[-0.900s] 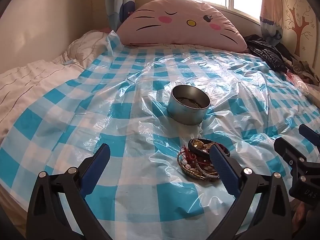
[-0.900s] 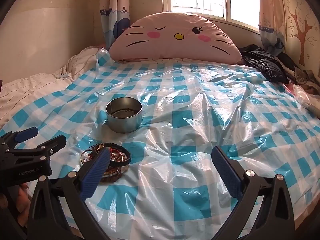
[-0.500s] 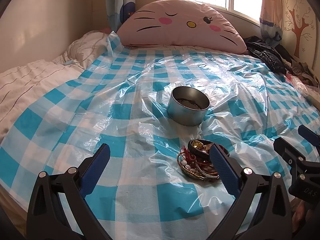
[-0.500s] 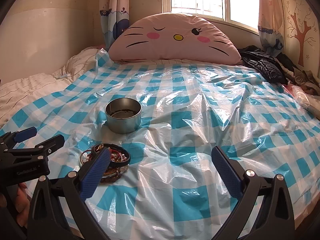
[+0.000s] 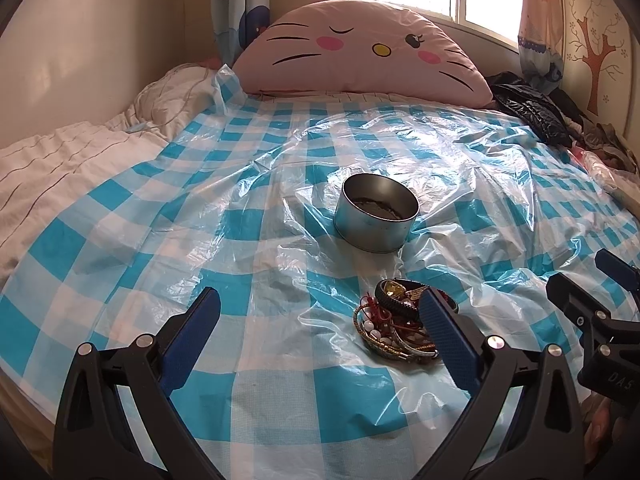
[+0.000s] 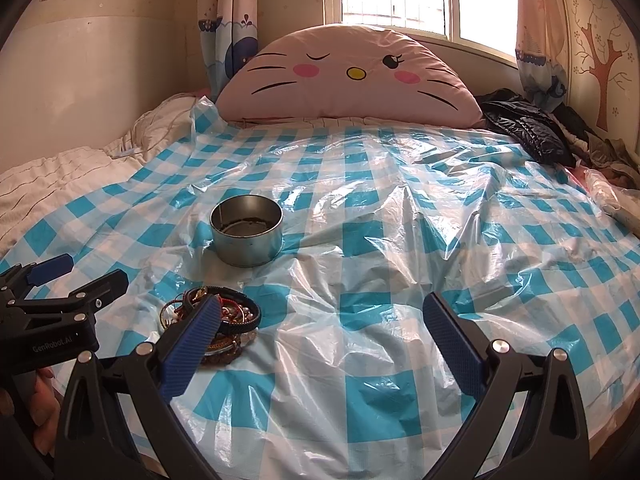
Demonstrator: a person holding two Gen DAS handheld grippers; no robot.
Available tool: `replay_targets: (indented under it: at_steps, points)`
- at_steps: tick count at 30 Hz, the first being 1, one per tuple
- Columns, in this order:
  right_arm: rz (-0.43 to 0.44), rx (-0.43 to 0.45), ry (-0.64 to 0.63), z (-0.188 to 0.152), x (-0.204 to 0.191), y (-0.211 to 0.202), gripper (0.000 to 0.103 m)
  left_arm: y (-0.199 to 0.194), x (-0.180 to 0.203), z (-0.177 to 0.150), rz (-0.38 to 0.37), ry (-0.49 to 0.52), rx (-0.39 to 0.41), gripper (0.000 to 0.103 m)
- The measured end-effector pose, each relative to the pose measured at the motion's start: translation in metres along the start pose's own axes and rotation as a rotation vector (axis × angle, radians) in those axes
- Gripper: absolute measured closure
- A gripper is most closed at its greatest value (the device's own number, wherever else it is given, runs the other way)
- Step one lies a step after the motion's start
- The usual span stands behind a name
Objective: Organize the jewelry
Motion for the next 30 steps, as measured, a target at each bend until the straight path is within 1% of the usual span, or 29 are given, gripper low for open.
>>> replay_targets:
  at_steps: [30]
  points:
    - [0.011,0.041,0.012,0.0032,0.0008,-0.0006,0.006,0.0001,0.0008,-0.0015,0.002,-0.001,0.001,0.007]
Point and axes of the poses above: each gripper's, at about its wrist camera, not at the fingertips, and y roughly the way its jaws point, x to its right, z to its top, the point moved 10 cm from there along y, roughly the way its jaws point, and after that the axes turned 8 degrees about -x, right-handed, at the moved point
